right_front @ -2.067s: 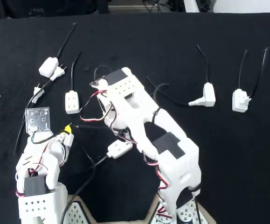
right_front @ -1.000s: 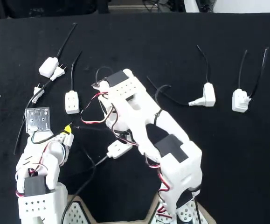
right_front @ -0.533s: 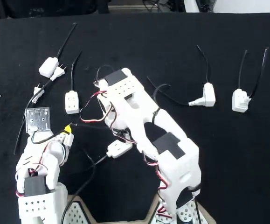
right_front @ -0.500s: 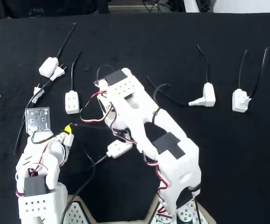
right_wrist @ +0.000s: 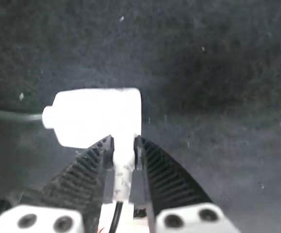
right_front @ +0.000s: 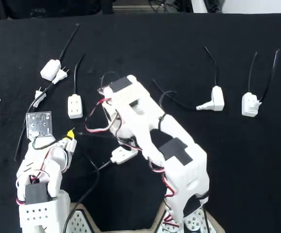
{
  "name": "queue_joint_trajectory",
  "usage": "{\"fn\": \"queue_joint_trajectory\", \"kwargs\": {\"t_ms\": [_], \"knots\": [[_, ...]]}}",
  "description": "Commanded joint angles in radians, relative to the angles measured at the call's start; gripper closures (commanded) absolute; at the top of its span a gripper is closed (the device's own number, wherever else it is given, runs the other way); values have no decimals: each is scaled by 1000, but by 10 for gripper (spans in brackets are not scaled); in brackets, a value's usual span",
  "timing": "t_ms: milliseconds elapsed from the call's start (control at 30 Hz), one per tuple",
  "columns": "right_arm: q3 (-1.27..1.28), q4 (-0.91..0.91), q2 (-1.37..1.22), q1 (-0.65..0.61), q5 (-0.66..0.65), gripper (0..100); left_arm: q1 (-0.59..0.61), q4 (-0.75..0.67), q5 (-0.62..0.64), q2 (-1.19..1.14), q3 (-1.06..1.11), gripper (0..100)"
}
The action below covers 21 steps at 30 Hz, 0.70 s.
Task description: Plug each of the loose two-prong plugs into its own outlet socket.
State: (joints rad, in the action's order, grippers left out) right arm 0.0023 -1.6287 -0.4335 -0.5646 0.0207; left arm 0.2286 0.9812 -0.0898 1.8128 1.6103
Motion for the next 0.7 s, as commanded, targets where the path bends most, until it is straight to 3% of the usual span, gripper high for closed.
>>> {"fn": "queue_joint_trajectory", "kwargs": {"t_ms": [0, 300, 500, 667], "knots": [[139, 124, 105, 11, -8, 988, 36, -17, 12, 8, -53, 788], [321, 311, 288, 6, -12, 975, 36, -17, 12, 8, -53, 788], [354, 316, 415, 3, -91, 811, 36, -18, 12, 8, -53, 788], [321, 316, 559, -9, -118, 797, 36, -18, 12, 8, -53, 788]]}}
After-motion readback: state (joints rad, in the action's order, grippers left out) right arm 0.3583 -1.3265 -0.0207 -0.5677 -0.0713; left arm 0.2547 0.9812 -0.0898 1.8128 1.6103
